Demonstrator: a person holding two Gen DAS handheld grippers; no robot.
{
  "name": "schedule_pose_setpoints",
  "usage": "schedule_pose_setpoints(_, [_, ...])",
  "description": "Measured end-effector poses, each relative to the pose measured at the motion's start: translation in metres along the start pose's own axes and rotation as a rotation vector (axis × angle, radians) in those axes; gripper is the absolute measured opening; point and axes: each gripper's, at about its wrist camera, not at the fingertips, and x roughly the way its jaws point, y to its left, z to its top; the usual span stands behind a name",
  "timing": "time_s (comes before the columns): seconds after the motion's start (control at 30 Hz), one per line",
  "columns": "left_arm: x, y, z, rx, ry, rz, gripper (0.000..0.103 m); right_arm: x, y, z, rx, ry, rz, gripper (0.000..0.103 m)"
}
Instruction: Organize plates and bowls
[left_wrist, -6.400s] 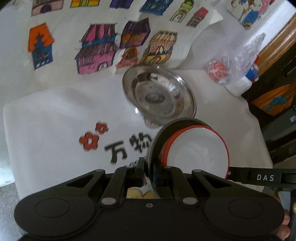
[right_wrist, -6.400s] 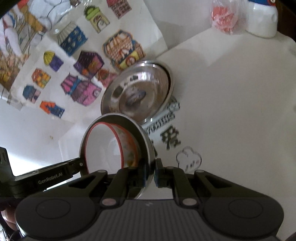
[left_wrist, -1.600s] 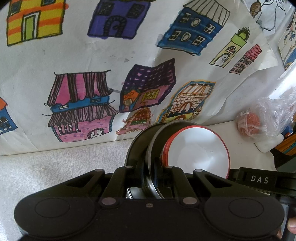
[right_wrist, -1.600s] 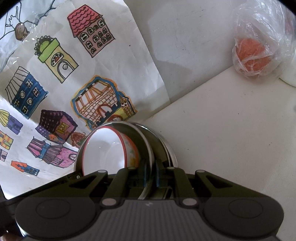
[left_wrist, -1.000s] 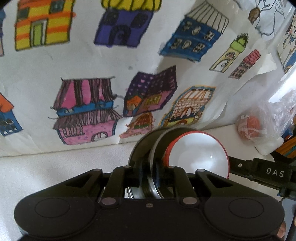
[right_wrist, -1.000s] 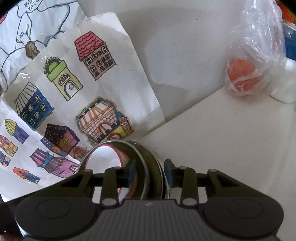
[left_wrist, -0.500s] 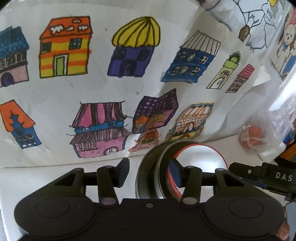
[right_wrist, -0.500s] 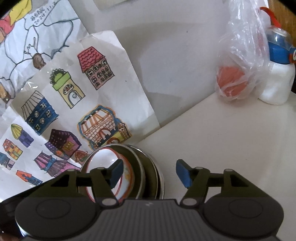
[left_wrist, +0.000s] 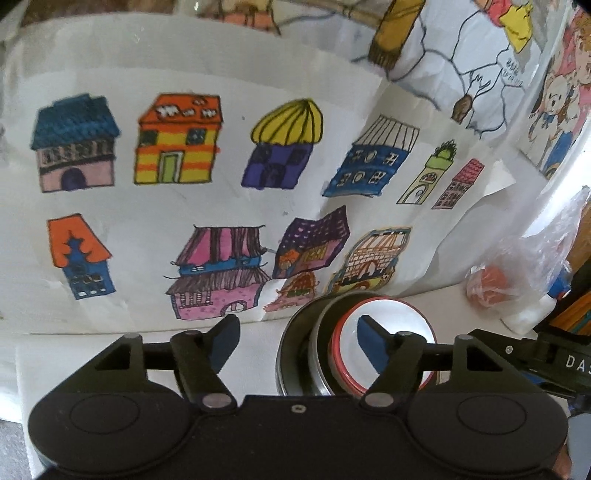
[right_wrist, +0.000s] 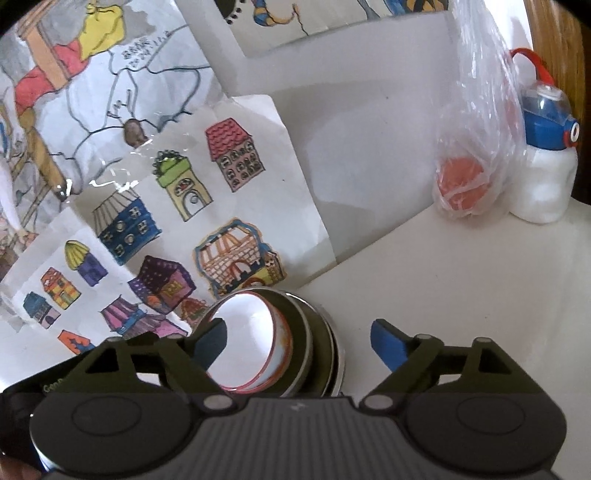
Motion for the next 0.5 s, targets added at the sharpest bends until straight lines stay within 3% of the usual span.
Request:
schedule_pose_setpoints(0.23, [-0.017, 0.002, -0.002, 0.007, -0.033, 0.002, 0.085, -0.016, 0.007, -0.003, -0.022, -0.047, 0.005, 0.100])
schedule_pose_setpoints(0.5, [-0.034, 0.001, -0.006, 0.035, -0.067, 0.020, 0.091, -0.033, 0.005, -0.011, -0.035, -0.087, -0.011, 0.103])
